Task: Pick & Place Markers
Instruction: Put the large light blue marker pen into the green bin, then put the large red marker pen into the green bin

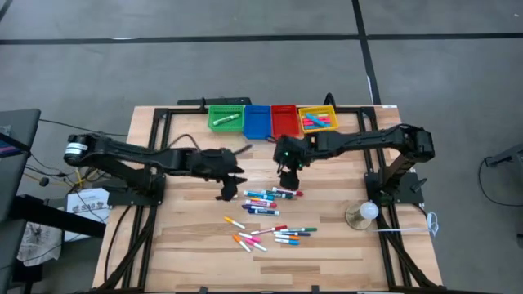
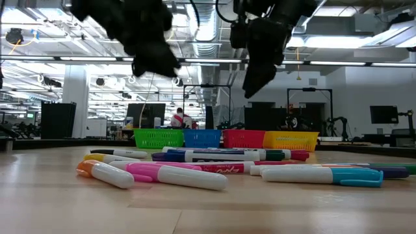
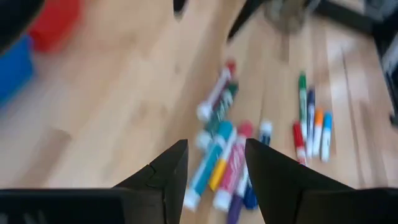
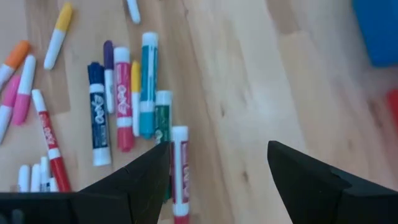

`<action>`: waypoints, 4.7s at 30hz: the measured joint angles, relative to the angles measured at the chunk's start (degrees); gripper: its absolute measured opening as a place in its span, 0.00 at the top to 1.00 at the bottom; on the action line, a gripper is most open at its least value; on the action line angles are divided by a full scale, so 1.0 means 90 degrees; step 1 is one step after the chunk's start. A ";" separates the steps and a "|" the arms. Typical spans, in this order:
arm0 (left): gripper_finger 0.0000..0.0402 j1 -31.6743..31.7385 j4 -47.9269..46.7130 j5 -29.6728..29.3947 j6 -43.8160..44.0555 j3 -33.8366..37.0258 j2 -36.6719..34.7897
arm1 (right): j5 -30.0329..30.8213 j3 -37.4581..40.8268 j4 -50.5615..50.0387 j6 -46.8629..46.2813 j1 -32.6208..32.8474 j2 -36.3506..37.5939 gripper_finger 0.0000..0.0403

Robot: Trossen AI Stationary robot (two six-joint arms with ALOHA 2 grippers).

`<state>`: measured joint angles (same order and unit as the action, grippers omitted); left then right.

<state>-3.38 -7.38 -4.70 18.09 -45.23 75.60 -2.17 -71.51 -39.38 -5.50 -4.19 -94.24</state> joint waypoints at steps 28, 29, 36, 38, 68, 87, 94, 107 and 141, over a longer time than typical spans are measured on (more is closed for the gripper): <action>0.60 0.0376 0.0406 0.1247 -0.2152 0.0000 0.1909 | 0.1285 0.0248 0.0138 -0.0784 0.0783 0.0002 0.35; 0.60 0.0376 0.0406 0.1252 -0.2150 0.0000 0.1954 | 0.1287 0.0248 0.0138 -0.0745 0.0782 0.0002 0.35; 0.60 0.0364 0.0495 0.1247 -0.2159 0.0000 0.2160 | 0.1290 0.0248 0.0041 -0.0447 0.0732 0.0002 0.35; 0.60 0.0330 0.0459 0.1244 -0.2268 0.0000 0.2168 | 0.1303 0.0248 0.0054 -0.0310 0.0722 0.0002 0.35; 0.60 0.0172 0.0610 0.0709 -0.3765 -0.0002 0.2454 | 0.1236 0.0138 0.0923 -0.1892 0.0262 0.0010 0.35; 0.82 0.0152 0.0710 0.0833 -0.3843 0.0012 0.2587 | 0.1236 0.0138 0.0934 -0.2055 0.0252 0.0010 0.35; 0.83 0.0153 0.0687 0.0153 -0.3847 0.0007 0.2032 | 0.1241 0.0141 0.0950 -0.2057 0.0197 0.0010 0.35; 0.83 0.1302 -0.0279 -0.3029 -0.4174 0.0001 -0.0204 | 0.1241 0.0141 0.0952 -0.2057 0.0199 0.0010 0.35; 0.41 0.4552 0.0414 -0.2330 -0.6449 -0.0002 0.0901 | 0.1185 0.0141 0.1069 -0.2395 0.0320 0.0010 0.35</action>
<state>37.59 -3.65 -25.66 -39.96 -45.25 83.71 8.49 -70.24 -29.76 -27.05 -1.31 -94.15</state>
